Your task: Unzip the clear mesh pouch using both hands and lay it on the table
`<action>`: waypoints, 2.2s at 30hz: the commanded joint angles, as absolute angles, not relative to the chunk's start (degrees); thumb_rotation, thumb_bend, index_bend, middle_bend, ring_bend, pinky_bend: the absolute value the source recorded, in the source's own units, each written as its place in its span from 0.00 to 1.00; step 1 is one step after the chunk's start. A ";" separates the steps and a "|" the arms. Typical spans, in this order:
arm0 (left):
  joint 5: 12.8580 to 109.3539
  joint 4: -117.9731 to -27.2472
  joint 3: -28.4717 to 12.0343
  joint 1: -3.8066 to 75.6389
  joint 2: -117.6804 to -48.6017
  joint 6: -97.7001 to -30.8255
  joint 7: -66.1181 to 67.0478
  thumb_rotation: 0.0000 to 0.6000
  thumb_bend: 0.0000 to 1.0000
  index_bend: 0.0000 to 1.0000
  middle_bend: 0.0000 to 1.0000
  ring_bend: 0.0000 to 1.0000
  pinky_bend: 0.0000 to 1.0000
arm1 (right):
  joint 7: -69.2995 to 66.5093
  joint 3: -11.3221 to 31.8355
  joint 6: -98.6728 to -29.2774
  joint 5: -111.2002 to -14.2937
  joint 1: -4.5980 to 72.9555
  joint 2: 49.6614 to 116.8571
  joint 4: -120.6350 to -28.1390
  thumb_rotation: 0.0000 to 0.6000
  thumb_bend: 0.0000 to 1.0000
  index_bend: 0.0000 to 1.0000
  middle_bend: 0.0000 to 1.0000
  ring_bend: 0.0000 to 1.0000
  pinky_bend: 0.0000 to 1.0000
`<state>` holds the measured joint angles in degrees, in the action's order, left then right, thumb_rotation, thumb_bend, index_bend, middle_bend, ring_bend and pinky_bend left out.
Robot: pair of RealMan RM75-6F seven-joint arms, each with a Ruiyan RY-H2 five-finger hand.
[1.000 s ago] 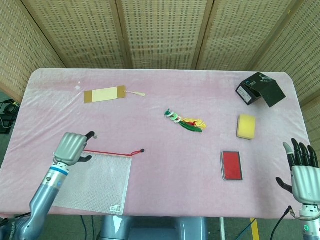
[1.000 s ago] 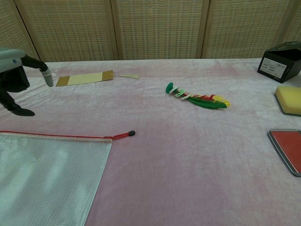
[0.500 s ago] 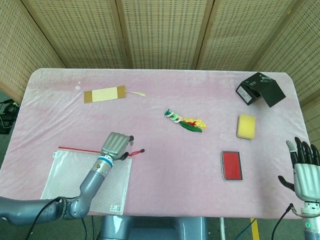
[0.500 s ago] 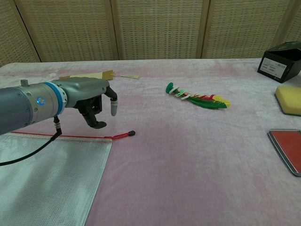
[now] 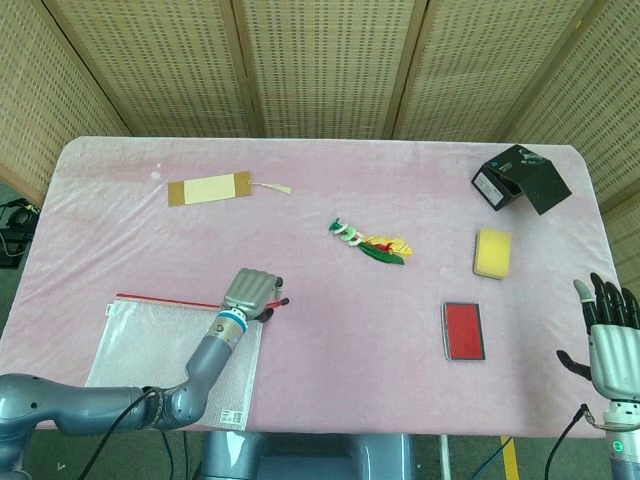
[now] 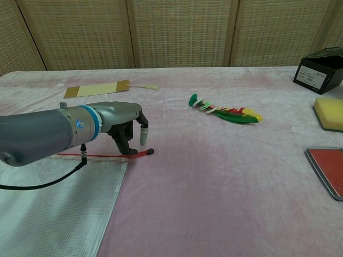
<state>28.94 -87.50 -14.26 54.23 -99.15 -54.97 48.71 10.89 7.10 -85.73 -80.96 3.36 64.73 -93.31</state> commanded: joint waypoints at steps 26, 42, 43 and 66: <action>25.61 -81.20 -11.22 57.54 -102.81 -56.21 47.10 1.00 0.37 0.48 0.96 0.89 1.00 | 8.78 7.01 -85.12 -80.33 3.78 63.94 -93.29 1.00 0.00 0.02 0.00 0.00 0.00; 27.29 -79.97 -10.80 57.52 -103.86 -56.63 45.46 1.00 0.42 0.54 0.96 0.89 1.00 | 8.24 6.99 -84.87 -79.97 3.95 63.84 -93.16 1.00 0.00 0.02 0.00 0.00 0.00; 27.44 -80.04 -10.73 57.49 -103.83 -56.75 45.45 1.00 0.42 0.55 0.96 0.89 1.00 | 8.24 6.98 -84.89 -79.99 3.96 63.84 -93.17 1.00 0.00 0.02 0.00 0.00 0.00; 31.26 -86.10 -12.52 56.15 -98.73 -57.35 41.21 1.00 0.62 0.85 0.96 0.89 1.00 | 7.98 6.67 -84.48 -80.28 4.30 64.03 -93.12 1.00 0.00 0.02 0.00 0.00 0.00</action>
